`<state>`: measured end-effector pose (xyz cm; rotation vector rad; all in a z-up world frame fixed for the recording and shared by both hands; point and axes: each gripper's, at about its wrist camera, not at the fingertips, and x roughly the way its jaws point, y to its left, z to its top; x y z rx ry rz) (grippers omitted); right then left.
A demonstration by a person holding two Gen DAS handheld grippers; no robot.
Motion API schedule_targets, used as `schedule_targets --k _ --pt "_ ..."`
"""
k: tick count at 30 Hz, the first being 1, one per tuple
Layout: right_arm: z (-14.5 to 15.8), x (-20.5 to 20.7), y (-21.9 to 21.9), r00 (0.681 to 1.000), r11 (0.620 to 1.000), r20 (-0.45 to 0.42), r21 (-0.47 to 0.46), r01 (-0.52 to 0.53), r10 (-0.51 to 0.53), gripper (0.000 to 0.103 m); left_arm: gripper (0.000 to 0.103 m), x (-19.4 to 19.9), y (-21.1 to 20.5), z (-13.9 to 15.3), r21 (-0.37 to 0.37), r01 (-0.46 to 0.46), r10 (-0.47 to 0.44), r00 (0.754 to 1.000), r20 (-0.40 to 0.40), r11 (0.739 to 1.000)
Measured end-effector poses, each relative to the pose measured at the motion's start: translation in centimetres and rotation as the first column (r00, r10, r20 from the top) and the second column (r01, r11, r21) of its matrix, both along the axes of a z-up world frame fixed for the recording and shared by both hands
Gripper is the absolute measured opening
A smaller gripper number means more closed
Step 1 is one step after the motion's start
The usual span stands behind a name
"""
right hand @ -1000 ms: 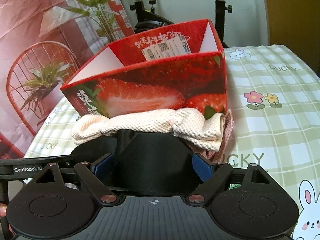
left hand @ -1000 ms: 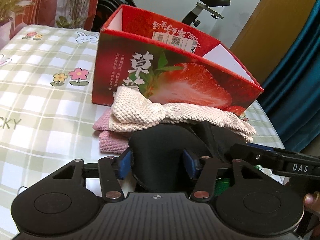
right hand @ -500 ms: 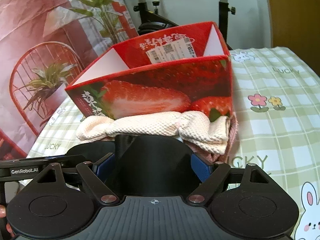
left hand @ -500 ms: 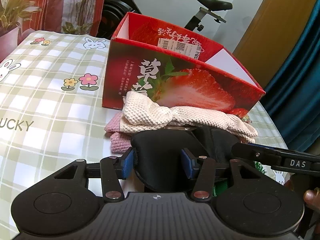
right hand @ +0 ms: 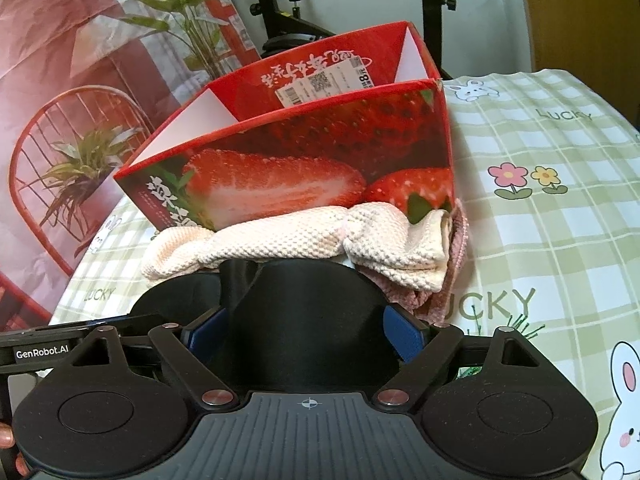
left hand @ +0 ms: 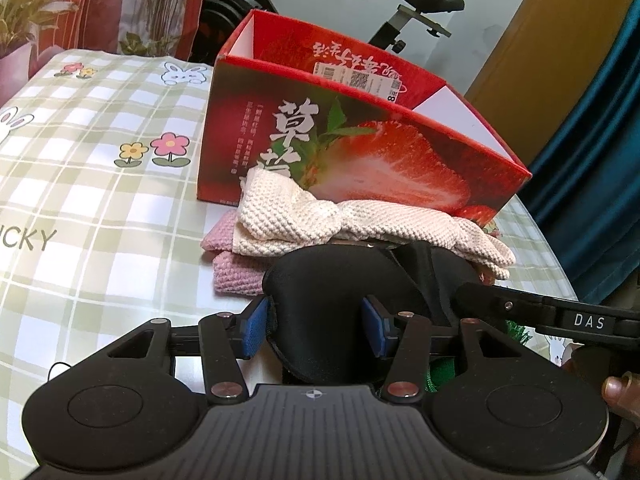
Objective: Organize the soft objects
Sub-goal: 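Close the left gripper on the dark cloth under the pink towel, then pull the black cloth out from under the towels with the left gripper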
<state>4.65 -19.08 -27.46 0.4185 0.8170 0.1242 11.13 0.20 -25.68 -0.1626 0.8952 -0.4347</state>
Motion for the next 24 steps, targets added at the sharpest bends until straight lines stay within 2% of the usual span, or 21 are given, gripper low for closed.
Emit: schedule_targets --k 4,9,17,20,24 --pt "0.2 0.0 0.1 1.0 1.0 0.002 0.016 -0.001 0.001 0.083 0.051 -0.2 0.0 0.4 -0.009 0.007 -0.007 1.0 0.018 1.0" --pt "1.3 -0.4 0.1 0.999 1.0 0.036 0.028 -0.007 0.006 0.079 0.043 -0.5 0.2 1.3 -0.011 0.006 -0.005 0.999 0.051 1.0" --pt "3.2 -0.8 0.4 0.996 0.999 0.09 0.019 -0.026 0.024 0.071 0.035 -1.1 0.3 2.9 -0.017 0.014 -0.013 0.995 0.101 1.0" --pt "3.3 -0.7 0.6 0.995 0.998 0.089 0.034 -0.049 0.046 0.06 0.034 -1.3 0.1 3.1 -0.025 0.031 -0.028 0.994 0.106 0.999" --pt "3.2 -0.6 1.1 0.996 0.999 0.077 -0.008 -0.051 0.052 0.06 0.034 -1.2 0.0 2.9 -0.004 0.029 -0.029 0.994 0.103 1.0"
